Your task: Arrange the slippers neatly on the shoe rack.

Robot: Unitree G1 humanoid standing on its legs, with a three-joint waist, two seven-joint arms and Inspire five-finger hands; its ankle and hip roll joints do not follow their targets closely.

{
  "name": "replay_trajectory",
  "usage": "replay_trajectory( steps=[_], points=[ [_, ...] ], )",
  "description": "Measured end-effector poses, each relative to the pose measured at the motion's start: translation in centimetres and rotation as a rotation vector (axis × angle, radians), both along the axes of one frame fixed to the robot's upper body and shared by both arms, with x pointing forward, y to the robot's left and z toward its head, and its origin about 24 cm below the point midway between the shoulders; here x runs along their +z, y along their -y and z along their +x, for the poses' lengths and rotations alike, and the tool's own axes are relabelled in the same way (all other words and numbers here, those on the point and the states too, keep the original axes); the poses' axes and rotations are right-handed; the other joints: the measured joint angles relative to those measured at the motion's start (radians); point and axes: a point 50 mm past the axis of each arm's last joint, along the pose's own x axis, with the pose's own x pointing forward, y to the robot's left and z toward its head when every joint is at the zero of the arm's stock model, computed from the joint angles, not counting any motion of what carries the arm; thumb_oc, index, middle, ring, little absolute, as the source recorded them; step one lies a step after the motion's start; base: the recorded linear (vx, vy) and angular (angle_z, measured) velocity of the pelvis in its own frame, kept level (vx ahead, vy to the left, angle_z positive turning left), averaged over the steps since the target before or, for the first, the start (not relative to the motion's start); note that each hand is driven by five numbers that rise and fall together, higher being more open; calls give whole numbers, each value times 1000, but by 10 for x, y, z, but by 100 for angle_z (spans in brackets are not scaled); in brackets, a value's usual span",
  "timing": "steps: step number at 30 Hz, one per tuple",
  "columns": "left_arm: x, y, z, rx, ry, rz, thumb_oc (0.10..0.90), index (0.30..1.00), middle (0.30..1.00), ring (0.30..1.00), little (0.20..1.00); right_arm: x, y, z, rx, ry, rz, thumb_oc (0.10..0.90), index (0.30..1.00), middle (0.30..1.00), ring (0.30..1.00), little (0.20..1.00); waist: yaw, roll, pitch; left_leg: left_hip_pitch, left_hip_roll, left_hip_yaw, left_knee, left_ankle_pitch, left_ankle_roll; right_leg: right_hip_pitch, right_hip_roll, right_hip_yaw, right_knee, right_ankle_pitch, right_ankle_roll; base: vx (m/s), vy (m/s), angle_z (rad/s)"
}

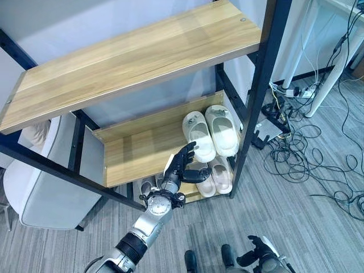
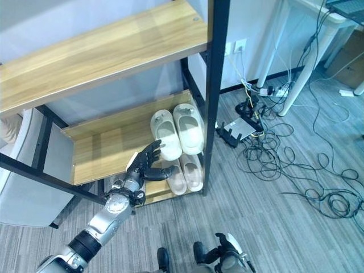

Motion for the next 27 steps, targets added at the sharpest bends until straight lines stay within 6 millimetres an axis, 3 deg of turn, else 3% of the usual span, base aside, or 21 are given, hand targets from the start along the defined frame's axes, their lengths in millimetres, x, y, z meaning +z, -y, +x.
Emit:
replay_trajectory(
  steps=[13, 18, 25, 27],
  points=[
    [9, -8, 1, -29, 33, 24, 800, 900, 900, 900, 900, 0, -5, 3, 1, 9, 8, 800, 900, 900, 900, 900, 2, -38, 14, 29, 1, -14, 0, 1, 0, 37, 0, -19, 0, 0, 1, 4, -20, 3],
    [14, -28, -16, -35, 65, -15, 800, 900, 900, 900, 900, 0, -9, 5, 5, 8, 28, 800, 900, 900, 900, 900, 19, -58, 17, 60, 3, -41, 0, 0, -1, 77, 2, -43, 0, -8, -1, -8, -19, 13],
    [-18, -65, -52, -20, -62, 38, 800, 900, 900, 900, 900, -2, -14, 3, 1, -5, 59, 800, 900, 900, 900, 900, 62, -105, -4, 76, 0, -87, 0, 2, -2, 113, 0, -89, -7, -20, -2, -23, 5, 20],
    [-37, -81, -73, -12, -147, 64, 800, 900, 900, 900, 900, -3, -14, 2, -5, -9, 70, 800, 900, 900, 900, 900, 77, -116, -13, 84, -3, -99, 0, 1, -2, 125, -3, -103, -7, -22, -4, -40, 38, 20]
  ],
)
